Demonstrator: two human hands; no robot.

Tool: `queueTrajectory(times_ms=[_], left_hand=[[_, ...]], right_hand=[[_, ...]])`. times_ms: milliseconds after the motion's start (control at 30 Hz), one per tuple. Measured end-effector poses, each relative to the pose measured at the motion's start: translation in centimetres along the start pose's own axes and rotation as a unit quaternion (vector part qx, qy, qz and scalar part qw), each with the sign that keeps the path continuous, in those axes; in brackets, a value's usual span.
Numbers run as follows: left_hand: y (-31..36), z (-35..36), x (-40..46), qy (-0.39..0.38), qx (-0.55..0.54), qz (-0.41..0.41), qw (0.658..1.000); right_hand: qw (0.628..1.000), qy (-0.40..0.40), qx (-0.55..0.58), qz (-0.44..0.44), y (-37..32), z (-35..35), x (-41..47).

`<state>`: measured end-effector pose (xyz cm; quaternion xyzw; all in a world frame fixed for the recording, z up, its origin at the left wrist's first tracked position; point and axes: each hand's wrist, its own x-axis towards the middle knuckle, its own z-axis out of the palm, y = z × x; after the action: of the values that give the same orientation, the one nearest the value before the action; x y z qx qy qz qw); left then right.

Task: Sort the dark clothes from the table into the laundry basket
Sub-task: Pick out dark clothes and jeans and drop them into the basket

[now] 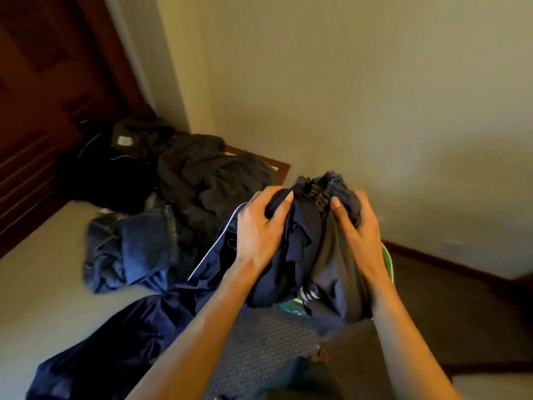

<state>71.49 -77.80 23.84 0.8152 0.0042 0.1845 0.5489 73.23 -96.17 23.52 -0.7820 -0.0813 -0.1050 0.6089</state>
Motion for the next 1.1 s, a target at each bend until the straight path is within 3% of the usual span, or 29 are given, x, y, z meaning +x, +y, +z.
queueTrajectory(times_ms=[133,333,633,767,900,1100], left_hand=[[2.6,7.1,4.0,-0.04,-0.063,0.005,0.997],[6.1,14.8,9.5,-0.028,-0.104,0.032,0.994],[7.6,16.6,13.8,0.003,-0.104,0.085,0.991],[7.9,16.6,15.8,0.012,-0.109,0.097,0.989],[8.1,16.8,16.8,0.011,-0.125,0.098,0.987],[8.9,20.1,17.2,0.018,-0.189,0.06,0.98]], right_hand=[[0.998,0.055,-0.02,0.0,1.8,-7.1,2.8],[0.993,0.118,-0.008,0.021,5.6,-15.8,8.7],[0.962,0.163,0.149,0.161,14.1,-16.3,14.3],[0.952,0.111,0.085,0.271,20.9,-14.7,13.1],[0.909,0.029,-0.05,0.412,27.8,-14.8,9.1],[0.885,0.01,-0.027,0.466,28.7,-14.1,5.8]])
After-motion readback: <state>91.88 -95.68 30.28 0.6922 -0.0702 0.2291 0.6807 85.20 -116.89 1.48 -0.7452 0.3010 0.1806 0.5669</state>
